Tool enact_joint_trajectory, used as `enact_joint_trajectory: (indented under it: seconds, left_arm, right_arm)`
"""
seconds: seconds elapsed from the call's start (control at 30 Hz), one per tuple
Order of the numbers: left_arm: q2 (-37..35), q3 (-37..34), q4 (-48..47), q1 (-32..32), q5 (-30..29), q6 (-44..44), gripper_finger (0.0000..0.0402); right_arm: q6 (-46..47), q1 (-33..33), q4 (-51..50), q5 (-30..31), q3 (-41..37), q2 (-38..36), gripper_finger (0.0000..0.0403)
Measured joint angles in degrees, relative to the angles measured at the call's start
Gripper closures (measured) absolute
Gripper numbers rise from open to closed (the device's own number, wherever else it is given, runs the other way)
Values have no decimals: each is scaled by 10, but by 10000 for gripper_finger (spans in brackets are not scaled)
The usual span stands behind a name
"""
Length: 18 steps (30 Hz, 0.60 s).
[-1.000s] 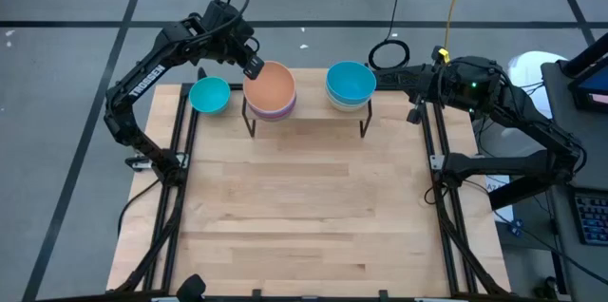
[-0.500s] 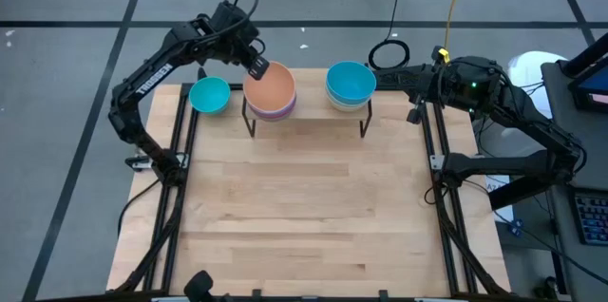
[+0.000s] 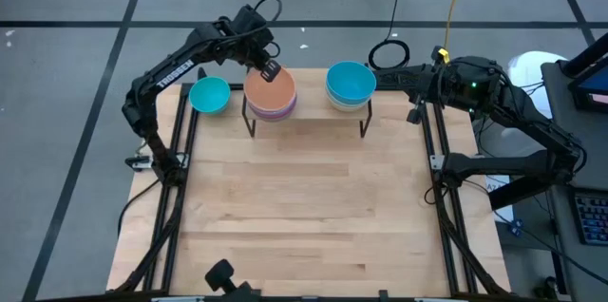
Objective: Place and stack bowls onto a shelf
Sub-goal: Stack the orange bowl on top of the purple bowl on the shelf
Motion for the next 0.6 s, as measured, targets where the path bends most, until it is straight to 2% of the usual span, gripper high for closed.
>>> enact_joint_trajectory:
  seconds: [0.27, 0.47, 0.6]
  left_arm:
    - [4, 0, 14, -4, 0, 23, 400]
    - [-54, 0, 35, -9, -1, -8, 397]
    - [-97, 0, 7, -39, -2, -30, 399]
  right_arm:
    - [-5, 0, 0, 0, 0, 0, 300]
    - [-5, 0, 0, 0, 0, 0, 300]
    - [-5, 0, 0, 0, 0, 0, 300]
